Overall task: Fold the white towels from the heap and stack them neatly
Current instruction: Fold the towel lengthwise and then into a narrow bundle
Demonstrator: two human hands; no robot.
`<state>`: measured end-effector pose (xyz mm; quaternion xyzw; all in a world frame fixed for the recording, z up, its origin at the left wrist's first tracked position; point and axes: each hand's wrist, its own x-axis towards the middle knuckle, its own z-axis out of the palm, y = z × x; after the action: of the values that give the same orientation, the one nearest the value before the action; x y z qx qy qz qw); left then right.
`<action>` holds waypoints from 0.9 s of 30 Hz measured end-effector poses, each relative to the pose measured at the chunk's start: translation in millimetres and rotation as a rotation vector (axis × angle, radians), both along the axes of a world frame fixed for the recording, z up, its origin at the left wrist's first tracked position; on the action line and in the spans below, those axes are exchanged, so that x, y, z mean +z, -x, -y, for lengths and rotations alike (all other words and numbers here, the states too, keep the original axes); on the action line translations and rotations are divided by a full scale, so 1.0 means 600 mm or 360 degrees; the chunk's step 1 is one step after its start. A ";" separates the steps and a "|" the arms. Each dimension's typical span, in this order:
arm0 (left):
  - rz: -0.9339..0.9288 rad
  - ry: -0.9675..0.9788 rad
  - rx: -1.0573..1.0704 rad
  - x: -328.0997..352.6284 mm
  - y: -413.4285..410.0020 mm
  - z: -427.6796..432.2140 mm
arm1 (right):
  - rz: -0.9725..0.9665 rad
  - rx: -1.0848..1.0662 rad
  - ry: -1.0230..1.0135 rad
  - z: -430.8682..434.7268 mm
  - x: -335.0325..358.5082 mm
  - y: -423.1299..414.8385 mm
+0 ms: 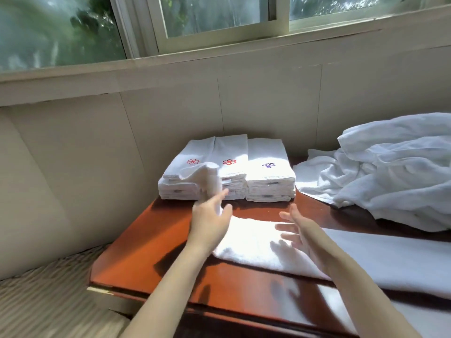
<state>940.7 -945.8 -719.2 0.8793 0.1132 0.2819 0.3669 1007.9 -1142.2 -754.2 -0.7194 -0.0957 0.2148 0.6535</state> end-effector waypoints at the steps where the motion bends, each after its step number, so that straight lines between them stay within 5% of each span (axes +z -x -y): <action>1: -0.0054 -0.0155 -0.0329 0.005 0.005 0.034 | -0.0255 -0.0040 -0.0247 0.014 0.007 -0.007; 3: -0.0323 -0.0358 -0.0895 0.005 0.016 0.090 | -0.0595 -0.0039 -0.0557 0.047 0.013 -0.018; 6: -0.0611 -0.0374 -0.1133 -0.010 0.022 0.119 | -0.0810 -0.0131 -0.0715 0.069 0.004 -0.016; 10: -0.0529 -0.0304 -0.0957 -0.023 0.018 0.101 | -0.0283 -0.0654 -0.0070 0.070 -0.015 -0.031; 13: -0.0491 -0.0321 -0.0810 -0.036 0.012 0.082 | -0.0025 -0.0607 0.0218 0.089 -0.016 -0.046; 16: -0.0500 -0.0442 -0.0526 -0.051 -0.007 0.079 | 0.0055 -0.0536 0.0305 0.126 -0.009 -0.053; 21: -0.0793 -0.0212 -0.0451 -0.054 -0.055 0.122 | 0.0183 -0.0831 0.0432 0.283 0.023 -0.061; 27: -0.1077 -0.0012 -0.0630 -0.063 -0.114 0.210 | 0.0098 -0.1031 0.1189 0.431 0.007 -0.042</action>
<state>1009.2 -1072.0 -756.9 0.9287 0.0549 -0.0999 0.3528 1033.2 -1400.7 -750.2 -0.9034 0.1971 -0.0012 0.3809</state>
